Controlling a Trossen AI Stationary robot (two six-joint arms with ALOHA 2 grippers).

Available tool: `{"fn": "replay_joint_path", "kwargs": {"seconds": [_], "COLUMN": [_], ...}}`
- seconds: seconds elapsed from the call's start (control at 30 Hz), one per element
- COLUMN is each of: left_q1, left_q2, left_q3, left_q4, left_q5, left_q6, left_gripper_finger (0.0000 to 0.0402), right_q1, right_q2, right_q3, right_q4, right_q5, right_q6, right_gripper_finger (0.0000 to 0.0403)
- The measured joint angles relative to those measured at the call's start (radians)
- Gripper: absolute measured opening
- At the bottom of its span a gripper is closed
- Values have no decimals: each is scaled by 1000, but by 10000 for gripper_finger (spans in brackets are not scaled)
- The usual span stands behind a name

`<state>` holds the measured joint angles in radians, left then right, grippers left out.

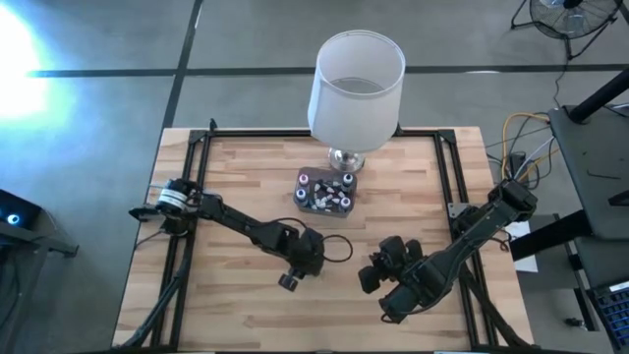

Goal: Pick & Place food coloring
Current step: Put the small green food coloring bottle into the black bin

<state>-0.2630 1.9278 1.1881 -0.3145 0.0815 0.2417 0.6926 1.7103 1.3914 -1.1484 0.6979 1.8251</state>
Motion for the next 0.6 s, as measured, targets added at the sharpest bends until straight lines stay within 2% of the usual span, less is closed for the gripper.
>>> {"fn": "replay_joint_path", "kwargs": {"seconds": [0.3, 0.47, 0.6], "left_q1": [0, 7, 20], "left_q2": [-4, -47, -128], "left_q3": [8, 34, 82], "left_q4": [-16, -115, -204], "left_q5": [-38, -114, -243], "left_q6": [-4, -38, -52], "left_gripper_finger": [26, 22, 23], "right_q1": [0, 0, 1], "right_q2": [0, 0, 0], "right_q3": [0, 8, 23], "right_q4": [-1, -7, -23], "right_q5": [6, 40, 92], "right_q6": [8, -10, -26], "right_gripper_finger": [57, 57, 56]}}
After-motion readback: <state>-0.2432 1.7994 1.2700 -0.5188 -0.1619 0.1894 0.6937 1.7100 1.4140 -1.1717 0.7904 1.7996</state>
